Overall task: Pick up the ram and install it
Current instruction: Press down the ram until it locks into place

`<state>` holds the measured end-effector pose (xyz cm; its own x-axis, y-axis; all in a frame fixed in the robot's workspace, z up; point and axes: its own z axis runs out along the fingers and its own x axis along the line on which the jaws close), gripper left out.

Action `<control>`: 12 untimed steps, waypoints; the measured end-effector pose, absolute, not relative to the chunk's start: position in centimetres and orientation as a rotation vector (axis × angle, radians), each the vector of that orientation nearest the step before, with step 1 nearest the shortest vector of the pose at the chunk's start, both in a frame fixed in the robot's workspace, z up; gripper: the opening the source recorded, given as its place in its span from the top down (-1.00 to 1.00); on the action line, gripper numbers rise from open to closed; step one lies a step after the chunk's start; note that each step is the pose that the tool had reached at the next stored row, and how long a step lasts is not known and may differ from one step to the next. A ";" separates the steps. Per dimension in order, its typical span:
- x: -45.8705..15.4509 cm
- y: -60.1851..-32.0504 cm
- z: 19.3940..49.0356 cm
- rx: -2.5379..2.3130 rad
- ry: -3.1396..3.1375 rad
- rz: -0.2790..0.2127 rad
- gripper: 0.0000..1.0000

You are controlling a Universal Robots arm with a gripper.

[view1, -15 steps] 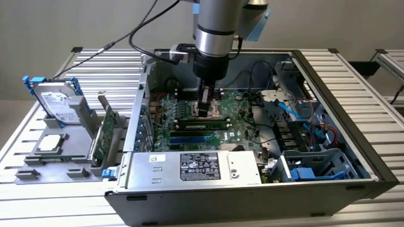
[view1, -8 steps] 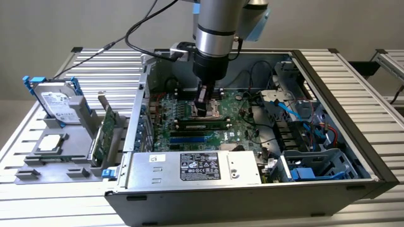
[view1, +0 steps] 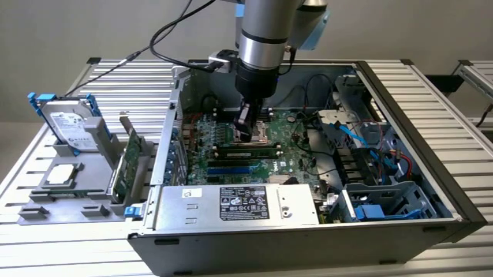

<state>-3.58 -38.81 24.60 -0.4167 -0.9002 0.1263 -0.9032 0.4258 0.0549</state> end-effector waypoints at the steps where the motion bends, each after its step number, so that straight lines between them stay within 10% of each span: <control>1: -3.6 -38.8 24.6 1.601 -2.542 0.034 0.79; 12: -3.6 -38.8 24.6 1.464 -2.629 0.053 0.79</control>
<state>-3.57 -38.80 24.63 -0.5204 -0.8436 0.1322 -0.8483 0.5285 0.0331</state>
